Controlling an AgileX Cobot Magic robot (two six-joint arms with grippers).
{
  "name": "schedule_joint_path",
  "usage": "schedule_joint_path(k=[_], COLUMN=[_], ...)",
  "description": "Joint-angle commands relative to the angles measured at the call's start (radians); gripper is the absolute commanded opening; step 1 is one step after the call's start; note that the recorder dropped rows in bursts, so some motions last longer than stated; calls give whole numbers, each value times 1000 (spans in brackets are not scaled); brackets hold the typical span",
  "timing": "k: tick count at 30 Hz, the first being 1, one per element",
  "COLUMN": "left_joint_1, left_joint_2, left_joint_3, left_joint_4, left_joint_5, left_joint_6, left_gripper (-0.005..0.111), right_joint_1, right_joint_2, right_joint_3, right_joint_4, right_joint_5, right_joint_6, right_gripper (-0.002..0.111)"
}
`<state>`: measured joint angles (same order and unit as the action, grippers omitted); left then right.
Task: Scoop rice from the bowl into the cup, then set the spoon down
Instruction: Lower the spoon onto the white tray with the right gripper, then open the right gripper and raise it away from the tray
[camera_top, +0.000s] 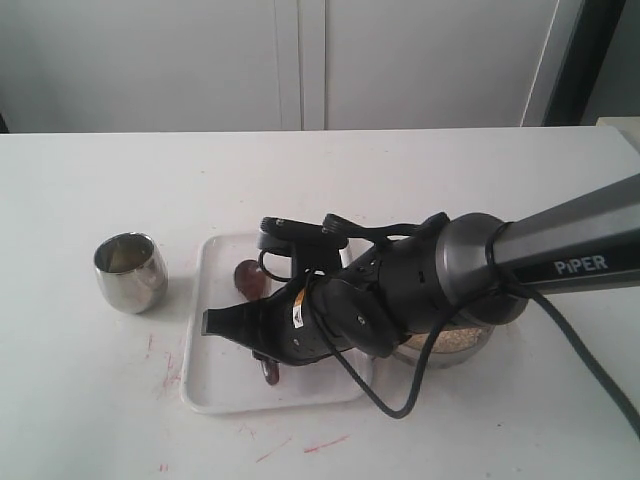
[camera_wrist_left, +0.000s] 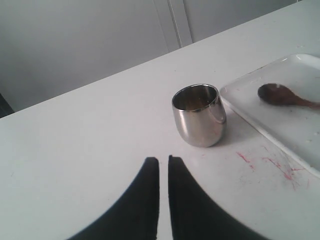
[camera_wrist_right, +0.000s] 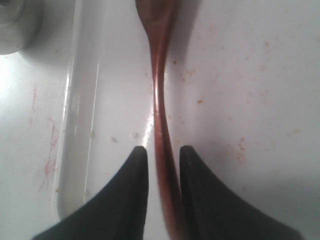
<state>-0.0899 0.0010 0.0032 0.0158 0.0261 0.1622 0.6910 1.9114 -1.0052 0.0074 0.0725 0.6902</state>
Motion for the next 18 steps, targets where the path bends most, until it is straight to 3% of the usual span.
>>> schedule_joint_path(k=[1,18], left_joint_1=[-3,-3], left_joint_2=[-1,-1], left_joint_3=[-3,-3], left_joint_4=[-7,-7], left_joint_5=[-6,-6], left_joint_6=[-1,-1], left_gripper=[14,14], right_joint_1=[-6,-6], right_joint_2=[1,-23], right_joint_3=[0,0], right_joint_4=[-7,-1], right_joint_5=[2,-11], right_joint_6=[-11,-5], right_gripper=[24,24])
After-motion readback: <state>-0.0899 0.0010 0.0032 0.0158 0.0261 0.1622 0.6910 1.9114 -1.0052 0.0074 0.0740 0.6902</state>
